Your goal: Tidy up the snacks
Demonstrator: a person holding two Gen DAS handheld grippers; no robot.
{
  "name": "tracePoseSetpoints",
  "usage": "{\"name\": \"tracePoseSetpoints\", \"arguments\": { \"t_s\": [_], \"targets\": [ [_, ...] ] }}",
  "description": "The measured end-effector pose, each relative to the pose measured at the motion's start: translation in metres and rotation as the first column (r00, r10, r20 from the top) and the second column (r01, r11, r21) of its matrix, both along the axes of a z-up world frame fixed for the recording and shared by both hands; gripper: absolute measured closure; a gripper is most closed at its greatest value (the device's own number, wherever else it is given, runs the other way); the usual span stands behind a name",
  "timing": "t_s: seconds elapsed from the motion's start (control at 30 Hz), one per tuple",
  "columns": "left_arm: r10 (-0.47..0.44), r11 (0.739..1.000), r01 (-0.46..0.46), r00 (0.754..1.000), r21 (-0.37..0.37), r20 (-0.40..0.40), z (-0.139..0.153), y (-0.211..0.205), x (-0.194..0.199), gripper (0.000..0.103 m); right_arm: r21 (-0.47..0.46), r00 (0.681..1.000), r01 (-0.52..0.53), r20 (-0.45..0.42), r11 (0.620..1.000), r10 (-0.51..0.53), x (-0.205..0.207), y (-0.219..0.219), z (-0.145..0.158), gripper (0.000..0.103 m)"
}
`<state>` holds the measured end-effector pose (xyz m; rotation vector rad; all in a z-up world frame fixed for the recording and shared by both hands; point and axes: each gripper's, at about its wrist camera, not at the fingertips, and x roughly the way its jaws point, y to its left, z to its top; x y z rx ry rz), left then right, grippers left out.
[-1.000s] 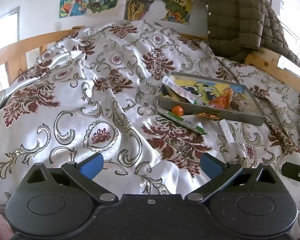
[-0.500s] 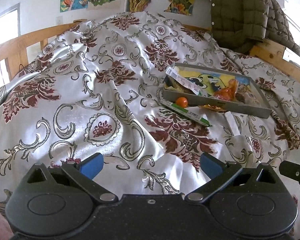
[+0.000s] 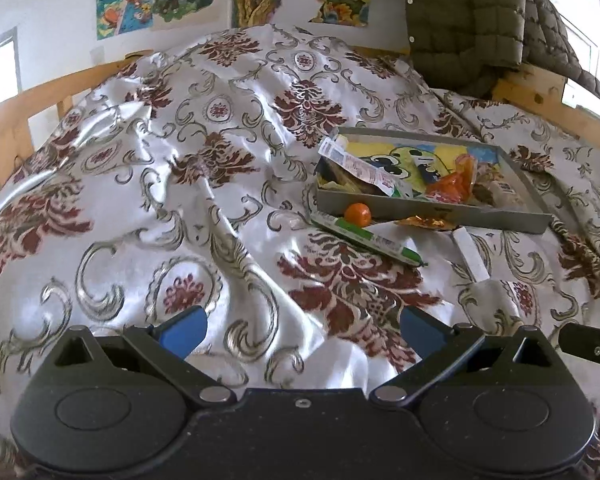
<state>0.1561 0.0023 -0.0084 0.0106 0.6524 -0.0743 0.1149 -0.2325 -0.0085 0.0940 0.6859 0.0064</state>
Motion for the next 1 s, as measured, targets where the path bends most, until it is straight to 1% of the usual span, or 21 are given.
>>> {"name": "tracePoseSetpoints", "arguments": {
  "t_s": [0.1, 0.17, 0.27, 0.37, 0.57, 0.77, 1.0],
  "targets": [
    [-0.008, 1.0, 0.008, 1.0, 0.002, 0.0, -0.002, -0.002, 0.011, 0.001, 0.0, 1.0, -0.01, -0.006, 1.0, 0.01, 0.013, -0.001, -0.001, 0.0],
    [-0.016, 1.0, 0.016, 1.0, -0.013, -0.005, -0.004, -0.002, 0.019, 0.001, -0.013, 1.0, -0.015, -0.003, 1.0, 0.015, 0.02, -0.001, -0.002, 0.0],
    [-0.021, 0.997, 0.021, 1.0, -0.069, 0.006, -0.005, 0.0, 0.026, 0.001, -0.025, 1.0, -0.013, 0.004, 1.0, 0.013, 0.028, -0.002, -0.004, 0.0],
    [-0.023, 0.995, 0.025, 1.0, -0.1, 0.019, -0.006, 0.002, 0.032, 0.001, -0.005, 1.0, -0.006, -0.013, 1.0, 0.006, 0.034, -0.005, -0.01, 0.0],
    [-0.036, 0.996, 0.037, 0.999, -0.087, 0.011, -0.012, -0.005, 0.05, 0.001, -0.018, 1.0, -0.018, -0.013, 1.0, 0.018, 0.042, -0.004, -0.013, 0.0],
    [-0.07, 0.994, 0.071, 0.997, -0.079, 0.014, -0.017, -0.011, 0.067, 0.001, -0.028, 0.999, -0.032, -0.006, 0.999, 0.032, 0.056, -0.003, -0.017, 0.0],
    [-0.115, 0.991, 0.119, 0.992, -0.063, 0.06, -0.026, -0.02, 0.1, 0.001, -0.046, 0.999, -0.035, 0.023, 0.998, 0.036, 0.077, -0.003, -0.023, 0.0]
  ]
}}
